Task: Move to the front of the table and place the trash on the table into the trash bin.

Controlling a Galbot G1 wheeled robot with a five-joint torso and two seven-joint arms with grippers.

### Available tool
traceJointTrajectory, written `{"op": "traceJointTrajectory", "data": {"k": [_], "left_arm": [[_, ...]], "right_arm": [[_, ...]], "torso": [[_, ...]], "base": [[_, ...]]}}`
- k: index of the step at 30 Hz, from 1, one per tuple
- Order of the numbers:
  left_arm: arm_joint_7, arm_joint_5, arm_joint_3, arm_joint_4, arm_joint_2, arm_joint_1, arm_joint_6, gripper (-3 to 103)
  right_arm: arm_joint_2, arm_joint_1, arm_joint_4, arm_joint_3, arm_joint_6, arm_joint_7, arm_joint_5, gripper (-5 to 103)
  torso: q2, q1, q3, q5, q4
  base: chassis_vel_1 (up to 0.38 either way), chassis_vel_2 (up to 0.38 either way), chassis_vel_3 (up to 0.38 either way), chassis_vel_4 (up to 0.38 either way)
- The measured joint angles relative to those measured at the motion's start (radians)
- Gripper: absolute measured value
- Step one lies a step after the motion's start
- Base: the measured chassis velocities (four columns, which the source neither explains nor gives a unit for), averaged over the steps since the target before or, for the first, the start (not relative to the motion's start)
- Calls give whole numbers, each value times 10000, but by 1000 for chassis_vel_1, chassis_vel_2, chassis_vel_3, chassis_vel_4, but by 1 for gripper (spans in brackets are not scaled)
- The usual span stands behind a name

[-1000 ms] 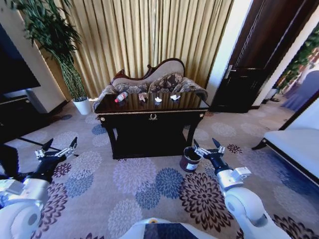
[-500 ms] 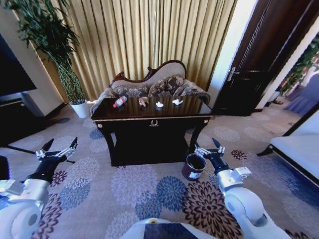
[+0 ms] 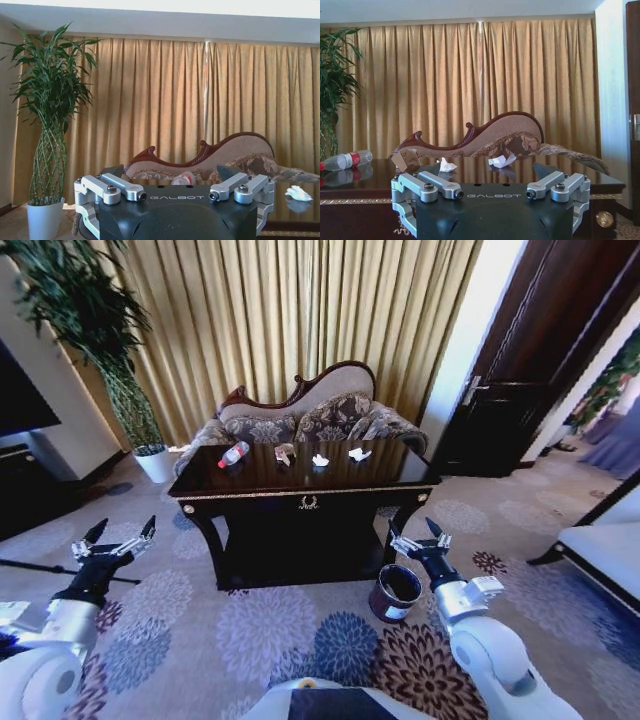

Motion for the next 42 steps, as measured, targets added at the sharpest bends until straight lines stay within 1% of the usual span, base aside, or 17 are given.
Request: {"op": "traceJointTrajectory", "data": {"k": [4,9,15,25,26,27,28,29,32,34,36,37,39,40,42], "left_arm": [[1,0,0,-8,-4,3,-1,100],[3,0,-8,-26,-12,6,-2,100],[3,-1,-12,-48,-32,7,-2,100],[-5,-7,-28,-114,-76,21,5,100],[-8,-18,-48,-137,-82,29,10,100],[-8,-18,-48,-137,-82,29,10,100],[-17,-38,-70,-169,-88,43,26,100],[-23,-47,-87,-186,-91,51,31,100],[-35,-64,-132,-214,-93,81,38,100],[-39,-90,-178,-279,-89,111,59,100],[-42,-90,-184,-302,-90,96,70,100],[-42,-90,-184,-302,-90,96,70,100],[-46,-89,-185,-363,-99,89,100,100],[-46,-89,-185,-363,-99,89,100,100],[-50,-85,-183,-440,-101,97,133,100]], "right_arm": [[0,2,-4,0,1,-3,-2,100],[0,26,-35,-21,3,-5,-4,100],[-5,43,-59,-28,3,-7,-4,100],[-40,52,-78,-74,38,-12,36,100],[-84,67,-52,-80,27,-11,306,100],[-84,67,-52,-80,27,-11,306,100],[-166,102,78,-79,-140,-1,791,100],[-228,133,124,-72,-245,6,986,100],[-419,243,129,-59,-412,17,1207,100],[-796,565,74,-44,-812,143,1754,100],[-1213,1065,-81,-81,-1156,466,2422,100],[-1213,1065,-81,-81,-1156,466,2422,100],[-1852,1995,-502,-201,-1533,783,3301,100],[-1852,1995,-502,-201,-1533,783,3301,100],[-2357,2813,-851,-415,-1886,1108,4073,100]], "torso": [[0,0,0,4,3],[0,0,0,4,-3],[0,-1,0,4,1],[0,0,0,4,0],[0,0,0,5,0],[0,0,0,5,0],[-1,2,1,3,0],[-2,5,2,3,0],[-3,7,3,3,-2],[-1,4,2,4,-2],[1,-3,-1,4,-1],[1,-3,-1,4,-1],[3,-5,-2,5,2],[3,-5,-2,5,2],[2,-4,-1,7,1]], "base": [[-134,198,167,-170],[-181,160,170,-173],[-174,164,181,-170],[-158,163,161,-154],[-135,122,155,-117],[-135,122,155,-117],[-123,122,99,-103],[-60,74,99,-103],[-45,50,71,-56],[0,0,0,0],[0,0,0,0],[0,0,0,0],[0,0,0,0],[0,0,0,0],[0,0,0,0]]}}
